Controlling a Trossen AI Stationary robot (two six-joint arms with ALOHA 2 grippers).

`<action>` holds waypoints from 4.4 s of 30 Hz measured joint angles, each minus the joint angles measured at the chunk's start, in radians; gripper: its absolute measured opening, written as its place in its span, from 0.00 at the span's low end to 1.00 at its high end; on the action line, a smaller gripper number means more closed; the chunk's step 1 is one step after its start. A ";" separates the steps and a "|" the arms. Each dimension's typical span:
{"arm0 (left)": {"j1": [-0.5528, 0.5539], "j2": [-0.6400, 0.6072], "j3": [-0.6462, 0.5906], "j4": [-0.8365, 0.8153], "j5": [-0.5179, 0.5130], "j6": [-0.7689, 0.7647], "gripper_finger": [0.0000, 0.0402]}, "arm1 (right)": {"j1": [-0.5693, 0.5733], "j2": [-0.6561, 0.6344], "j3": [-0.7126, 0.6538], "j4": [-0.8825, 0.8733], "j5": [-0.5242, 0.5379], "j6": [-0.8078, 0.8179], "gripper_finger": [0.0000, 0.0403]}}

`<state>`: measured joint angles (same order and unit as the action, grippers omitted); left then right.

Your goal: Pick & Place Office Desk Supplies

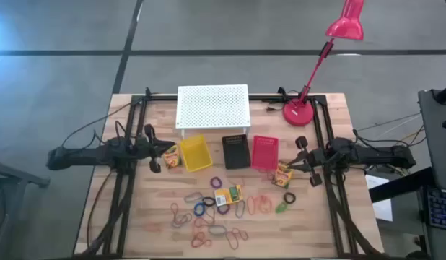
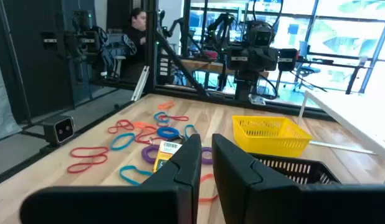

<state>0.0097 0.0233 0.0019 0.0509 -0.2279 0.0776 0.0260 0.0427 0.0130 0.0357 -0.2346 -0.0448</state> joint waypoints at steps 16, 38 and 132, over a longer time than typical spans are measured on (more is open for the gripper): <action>0.000 0.000 0.000 0.000 0.000 0.000 0.06 | 0.000 0.000 0.000 0.000 0.000 0.000 0.09; 0.000 0.000 0.000 0.000 0.000 0.000 0.06 | 0.000 0.000 0.000 0.000 0.000 0.000 0.09; 0.000 0.000 0.000 0.000 0.000 0.000 0.06 | 0.034 1.587 1.086 -1.195 0.542 -0.796 0.36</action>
<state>0.0097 0.0235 0.0017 0.0508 -0.2277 0.0775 0.0601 1.6297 1.0989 -1.1588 0.3079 -0.8407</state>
